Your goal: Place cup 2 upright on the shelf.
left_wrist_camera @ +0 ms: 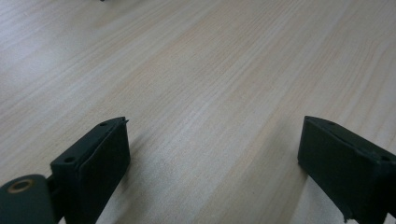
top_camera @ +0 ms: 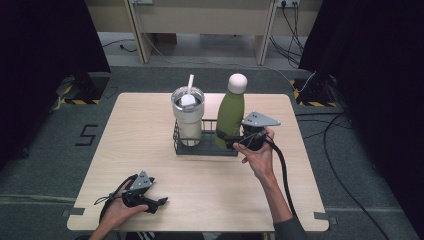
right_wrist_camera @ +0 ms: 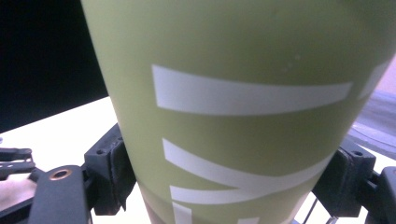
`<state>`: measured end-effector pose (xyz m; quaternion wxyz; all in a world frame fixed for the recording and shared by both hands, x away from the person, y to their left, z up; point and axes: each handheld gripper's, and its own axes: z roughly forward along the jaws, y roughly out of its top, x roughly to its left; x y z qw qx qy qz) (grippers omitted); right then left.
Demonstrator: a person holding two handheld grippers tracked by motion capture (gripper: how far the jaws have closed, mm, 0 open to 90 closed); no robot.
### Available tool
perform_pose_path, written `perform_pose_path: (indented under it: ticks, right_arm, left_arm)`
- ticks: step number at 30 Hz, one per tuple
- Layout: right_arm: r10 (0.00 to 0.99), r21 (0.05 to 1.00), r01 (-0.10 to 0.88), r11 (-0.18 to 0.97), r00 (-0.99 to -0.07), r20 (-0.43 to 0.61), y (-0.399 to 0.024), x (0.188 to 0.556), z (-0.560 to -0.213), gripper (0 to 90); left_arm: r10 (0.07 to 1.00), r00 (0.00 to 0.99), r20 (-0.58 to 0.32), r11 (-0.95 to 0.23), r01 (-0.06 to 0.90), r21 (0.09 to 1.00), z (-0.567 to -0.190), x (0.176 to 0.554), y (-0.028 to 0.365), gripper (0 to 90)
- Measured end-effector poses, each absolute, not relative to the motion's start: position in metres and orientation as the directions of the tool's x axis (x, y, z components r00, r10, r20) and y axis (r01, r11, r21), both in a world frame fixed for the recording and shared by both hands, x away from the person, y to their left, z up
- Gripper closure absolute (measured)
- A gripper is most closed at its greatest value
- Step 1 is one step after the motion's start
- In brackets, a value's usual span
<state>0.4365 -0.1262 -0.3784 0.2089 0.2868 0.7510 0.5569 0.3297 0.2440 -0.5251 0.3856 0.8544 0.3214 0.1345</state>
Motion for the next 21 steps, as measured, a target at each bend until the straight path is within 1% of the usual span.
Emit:
perform_pose_path:
  ticks: [8, 21]
  right_arm:
    - [0.682, 0.949, 0.212, 0.234, -0.732, -0.005, -0.121, 0.457, -0.375, 20.7]
    - [0.707, 0.947, 0.223, 0.229, -0.707, -0.005, -0.112, 0.484, -0.385, 20.7]
  left_arm:
    - [0.652, 0.758, -0.02, -0.495, 0.446, 0.746, -0.525, 0.33, 0.244, 8.6]
    - [0.653, 0.757, -0.021, -0.494, 0.447, 0.746, -0.525, 0.33, 0.244, 8.5]
